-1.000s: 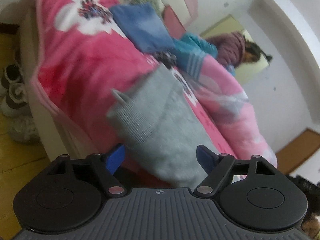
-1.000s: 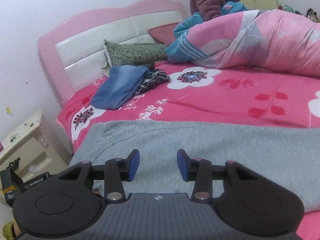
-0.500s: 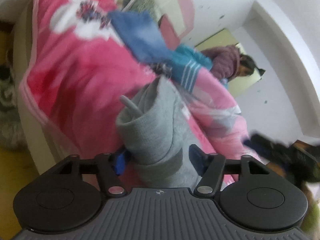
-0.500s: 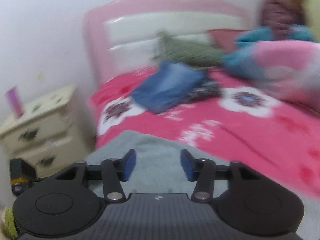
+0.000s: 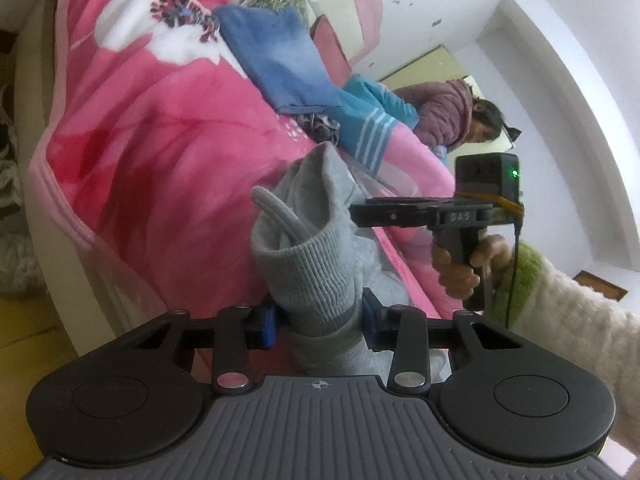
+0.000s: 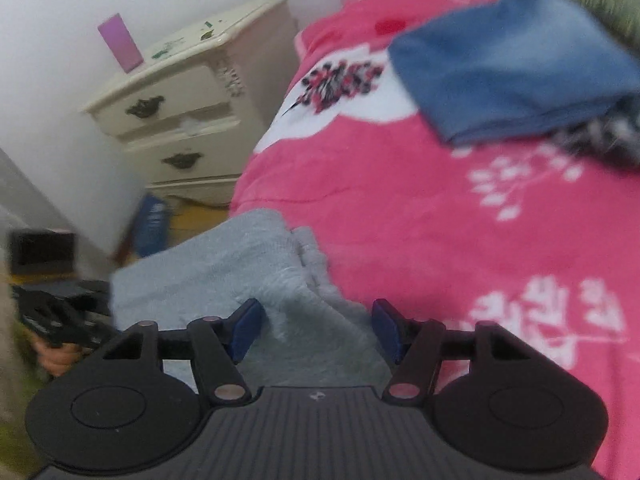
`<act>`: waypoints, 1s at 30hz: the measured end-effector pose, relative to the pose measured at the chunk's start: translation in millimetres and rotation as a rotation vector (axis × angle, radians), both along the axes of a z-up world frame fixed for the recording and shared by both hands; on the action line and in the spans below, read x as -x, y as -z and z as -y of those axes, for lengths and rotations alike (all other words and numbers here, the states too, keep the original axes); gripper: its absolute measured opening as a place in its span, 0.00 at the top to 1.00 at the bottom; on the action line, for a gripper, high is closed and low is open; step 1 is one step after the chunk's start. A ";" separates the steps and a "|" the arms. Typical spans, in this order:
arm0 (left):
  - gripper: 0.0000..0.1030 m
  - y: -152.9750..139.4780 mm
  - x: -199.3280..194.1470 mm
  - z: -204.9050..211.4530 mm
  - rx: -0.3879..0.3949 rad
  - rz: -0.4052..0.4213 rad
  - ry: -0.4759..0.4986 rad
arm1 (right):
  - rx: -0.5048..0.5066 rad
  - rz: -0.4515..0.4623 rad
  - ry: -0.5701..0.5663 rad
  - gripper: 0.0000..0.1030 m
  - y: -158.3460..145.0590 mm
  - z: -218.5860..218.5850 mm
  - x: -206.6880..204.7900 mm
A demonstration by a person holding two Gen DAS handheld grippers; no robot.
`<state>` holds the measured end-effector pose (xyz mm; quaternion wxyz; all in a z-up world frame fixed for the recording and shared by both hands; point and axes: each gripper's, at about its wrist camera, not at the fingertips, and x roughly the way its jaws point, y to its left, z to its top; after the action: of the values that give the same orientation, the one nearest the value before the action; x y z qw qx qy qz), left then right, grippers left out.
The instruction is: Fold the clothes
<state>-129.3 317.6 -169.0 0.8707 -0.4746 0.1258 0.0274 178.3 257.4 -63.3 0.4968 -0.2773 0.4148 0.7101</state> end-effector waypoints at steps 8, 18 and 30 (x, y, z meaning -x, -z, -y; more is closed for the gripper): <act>0.68 -2.6 4.1 0.6 -0.028 0.038 -0.010 | 0.079 -0.148 -0.012 0.34 15.5 -3.6 1.2; 0.71 -60.2 -19.3 0.5 -0.204 0.227 0.029 | -0.181 -0.122 0.231 0.81 -30.5 56.0 2.4; 0.72 -86.0 -110.8 -65.6 -0.245 0.314 0.119 | -0.432 0.021 0.437 0.82 -96.9 53.2 -62.6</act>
<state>-18.5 383.3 -83.0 0.9309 -0.3555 0.0122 -0.0834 240.9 204.2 33.6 0.6896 -0.0766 0.2989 0.6552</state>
